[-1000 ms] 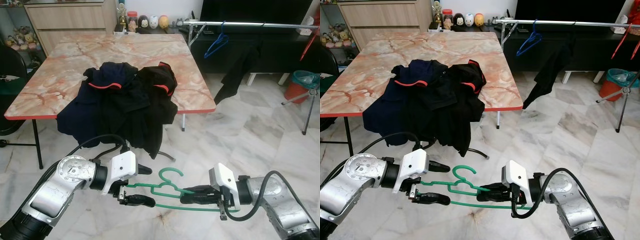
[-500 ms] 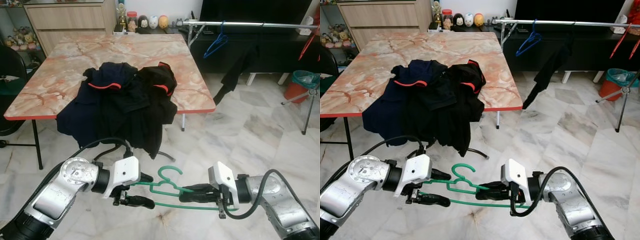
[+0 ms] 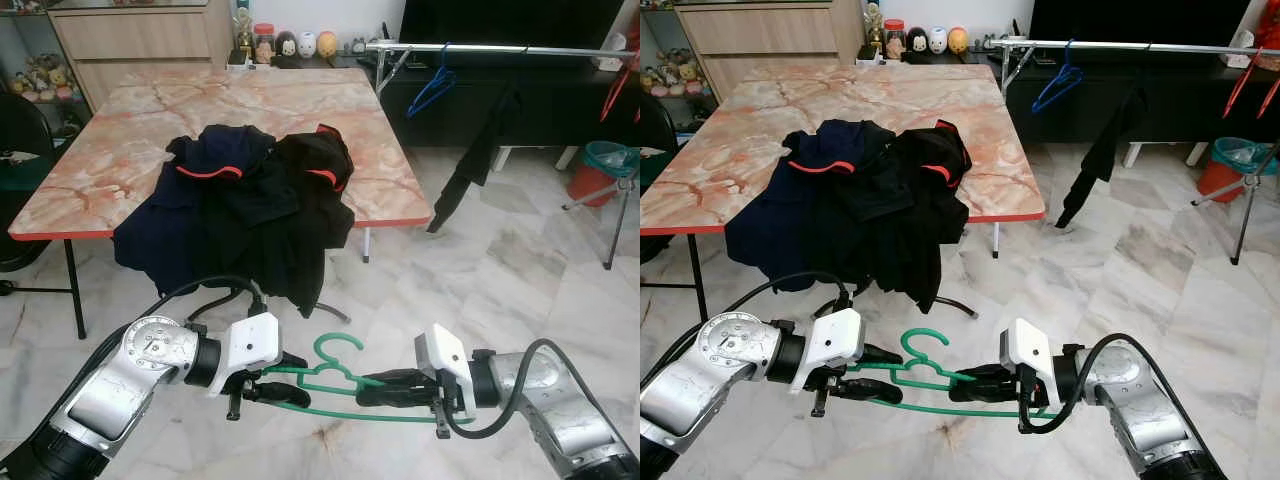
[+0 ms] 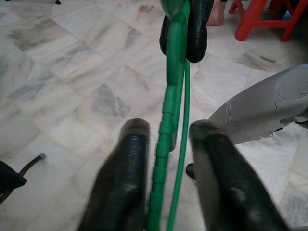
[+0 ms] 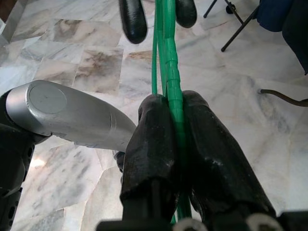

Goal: Hang hanger

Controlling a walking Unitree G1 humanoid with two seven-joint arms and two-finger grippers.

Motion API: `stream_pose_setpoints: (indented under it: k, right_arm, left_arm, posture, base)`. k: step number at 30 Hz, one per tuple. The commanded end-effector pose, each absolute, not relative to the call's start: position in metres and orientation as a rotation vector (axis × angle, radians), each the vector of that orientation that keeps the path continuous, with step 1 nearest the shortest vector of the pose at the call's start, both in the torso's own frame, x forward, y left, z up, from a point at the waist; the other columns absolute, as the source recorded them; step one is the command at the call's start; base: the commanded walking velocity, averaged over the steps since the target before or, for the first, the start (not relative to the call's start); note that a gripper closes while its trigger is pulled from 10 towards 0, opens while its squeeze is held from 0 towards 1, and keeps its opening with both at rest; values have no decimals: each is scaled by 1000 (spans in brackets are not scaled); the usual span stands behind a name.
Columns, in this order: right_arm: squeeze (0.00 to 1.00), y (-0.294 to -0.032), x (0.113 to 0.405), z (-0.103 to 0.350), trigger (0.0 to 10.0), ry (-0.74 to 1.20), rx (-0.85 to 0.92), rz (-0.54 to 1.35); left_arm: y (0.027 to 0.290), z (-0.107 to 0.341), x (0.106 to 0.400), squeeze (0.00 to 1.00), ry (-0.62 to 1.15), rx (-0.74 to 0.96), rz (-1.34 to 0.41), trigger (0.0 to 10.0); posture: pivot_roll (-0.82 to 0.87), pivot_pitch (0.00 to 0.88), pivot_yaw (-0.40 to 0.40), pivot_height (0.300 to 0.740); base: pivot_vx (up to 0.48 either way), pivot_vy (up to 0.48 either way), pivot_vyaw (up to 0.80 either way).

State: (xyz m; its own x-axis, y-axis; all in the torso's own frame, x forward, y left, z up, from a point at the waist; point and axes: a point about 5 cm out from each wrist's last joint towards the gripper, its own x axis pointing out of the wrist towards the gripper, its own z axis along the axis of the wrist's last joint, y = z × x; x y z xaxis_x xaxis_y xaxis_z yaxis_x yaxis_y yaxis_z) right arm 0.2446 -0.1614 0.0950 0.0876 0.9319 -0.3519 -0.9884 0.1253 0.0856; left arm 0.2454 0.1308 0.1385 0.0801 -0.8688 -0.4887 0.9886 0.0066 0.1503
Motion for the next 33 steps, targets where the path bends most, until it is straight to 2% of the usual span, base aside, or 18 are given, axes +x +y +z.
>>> stream_pose_setpoints:
  k: [1, 27, 28, 29, 33]
  right_arm:
    - [0, -158, 247, 103, 10000, 325, -212, 1450]
    - [0, -158, 247, 100, 10000, 333, -214, 1442]
    - [592, -158, 247, 100, 10000, 333, -213, 1445]
    - [1000, -158, 247, 100, 10000, 333, -211, 1446]
    - [1000, -158, 247, 100, 10000, 332, -211, 1448]
  left_arm:
    - [131, 138, 245, 0, 295, 511, -1484, 0]
    - [131, 139, 246, 0, 294, 489, -1476, 0]
    - [131, 139, 247, 0, 293, 489, -1476, 0]
    - [131, 139, 247, 0, 293, 488, -1476, 0]
    - [131, 139, 247, 0, 294, 487, -1475, 0]
  posture:
    - [-75, 0, -13, 740]
    - [-71, 0, -14, 740]
    - [-71, 0, -14, 740]
    - [-71, 0, -14, 740]
    - [-71, 0, -14, 740]
  base:
    - [0, 0, 0]
    - [0, 0, 0]
    - [0, 0, 0]
    - [0, 0, 0]
    - [0, 0, 0]
